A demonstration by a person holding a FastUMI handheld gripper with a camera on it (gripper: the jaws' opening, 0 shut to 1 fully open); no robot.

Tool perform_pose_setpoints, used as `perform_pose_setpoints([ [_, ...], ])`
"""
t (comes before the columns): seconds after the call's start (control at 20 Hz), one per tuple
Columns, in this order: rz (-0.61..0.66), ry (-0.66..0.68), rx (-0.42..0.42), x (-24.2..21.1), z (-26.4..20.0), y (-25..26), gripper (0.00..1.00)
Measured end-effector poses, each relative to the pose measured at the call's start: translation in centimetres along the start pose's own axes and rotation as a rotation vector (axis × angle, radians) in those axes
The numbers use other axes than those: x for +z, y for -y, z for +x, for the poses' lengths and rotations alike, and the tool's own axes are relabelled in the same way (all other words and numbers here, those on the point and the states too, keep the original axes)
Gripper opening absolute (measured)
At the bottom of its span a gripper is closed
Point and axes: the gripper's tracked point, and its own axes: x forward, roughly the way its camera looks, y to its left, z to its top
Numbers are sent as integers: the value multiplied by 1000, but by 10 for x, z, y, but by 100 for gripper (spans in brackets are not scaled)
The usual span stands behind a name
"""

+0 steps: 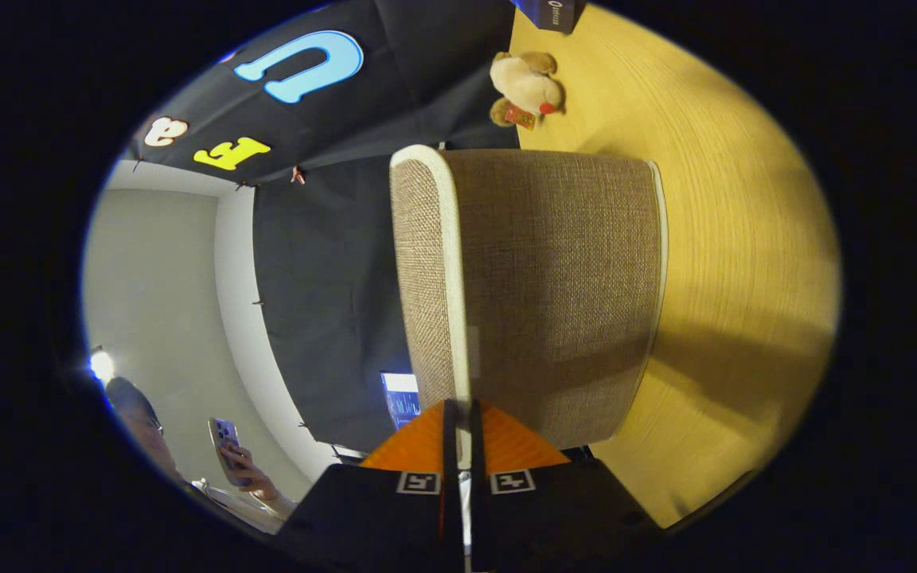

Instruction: Open the storage box then place both shoes into the box .Put the left shoe in first, then the right shoe, with the right side of both shoes facing outward in a uniform manner.

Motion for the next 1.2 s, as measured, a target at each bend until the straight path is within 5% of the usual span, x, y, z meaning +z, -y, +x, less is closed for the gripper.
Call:
perform_pose_setpoints([
  [0.5, -174, 153, 35, 11, 32, -103, 5],
  [1.2, -420, 148, -75, 21, 183, -193, 5],
])
